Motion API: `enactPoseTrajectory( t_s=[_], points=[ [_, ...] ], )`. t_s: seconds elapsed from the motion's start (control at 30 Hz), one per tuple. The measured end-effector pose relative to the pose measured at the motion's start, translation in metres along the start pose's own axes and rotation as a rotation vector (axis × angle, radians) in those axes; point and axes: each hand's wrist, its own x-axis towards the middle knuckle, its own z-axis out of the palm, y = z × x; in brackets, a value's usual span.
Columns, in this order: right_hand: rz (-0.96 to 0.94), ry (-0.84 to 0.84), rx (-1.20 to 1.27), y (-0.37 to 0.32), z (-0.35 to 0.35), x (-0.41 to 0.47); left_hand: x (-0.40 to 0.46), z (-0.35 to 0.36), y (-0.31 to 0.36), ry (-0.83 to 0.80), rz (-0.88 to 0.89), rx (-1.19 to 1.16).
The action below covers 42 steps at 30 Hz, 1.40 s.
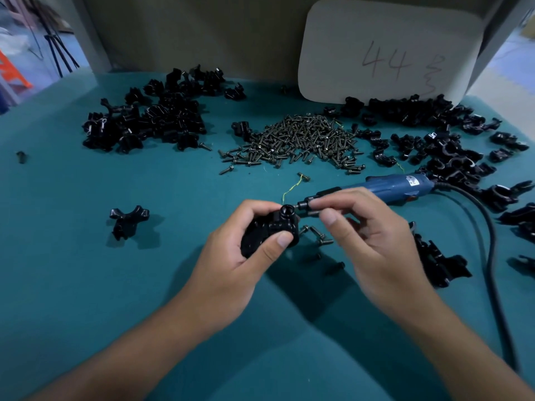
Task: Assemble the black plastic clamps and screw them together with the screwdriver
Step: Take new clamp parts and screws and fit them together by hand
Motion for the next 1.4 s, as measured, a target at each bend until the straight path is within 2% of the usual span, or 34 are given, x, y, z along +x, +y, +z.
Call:
enactPoseTrajectory(
  t_s=[0.13,0.37,0.6,0.77,0.93,1.13,1.27,1.4],
  points=[
    [-0.016,0.069,0.096,-0.002,0.004,-0.003,-0.001,0.001,0.000,-0.012,0.003,0.002],
    [-0.024,0.064,0.137,-0.006,0.010,-0.005,-0.001,0.001,0.001,-0.024,-0.023,-0.029],
    [0.085,0.069,0.236,-0.009,0.018,-0.007,0.000,0.002,0.000,-0.029,-0.005,-0.021],
    [0.091,0.055,0.096,-0.009,0.017,-0.007,-0.001,0.004,-0.002,-0.040,-0.005,-0.020],
    [-0.022,0.021,-0.152,-0.005,0.015,-0.005,-0.002,0.007,-0.005,-0.061,-0.027,0.021],
    [-0.130,-0.298,-0.431,0.003,-0.002,-0.002,0.000,0.005,-0.004,-0.072,-0.064,0.000],
    [-0.066,-0.290,-0.332,0.000,0.004,-0.004,-0.004,0.008,-0.001,-0.113,-0.019,0.065],
    [0.008,-0.274,-0.320,0.001,-0.001,-0.006,-0.002,0.009,0.000,-0.112,-0.061,0.005]
  ],
)
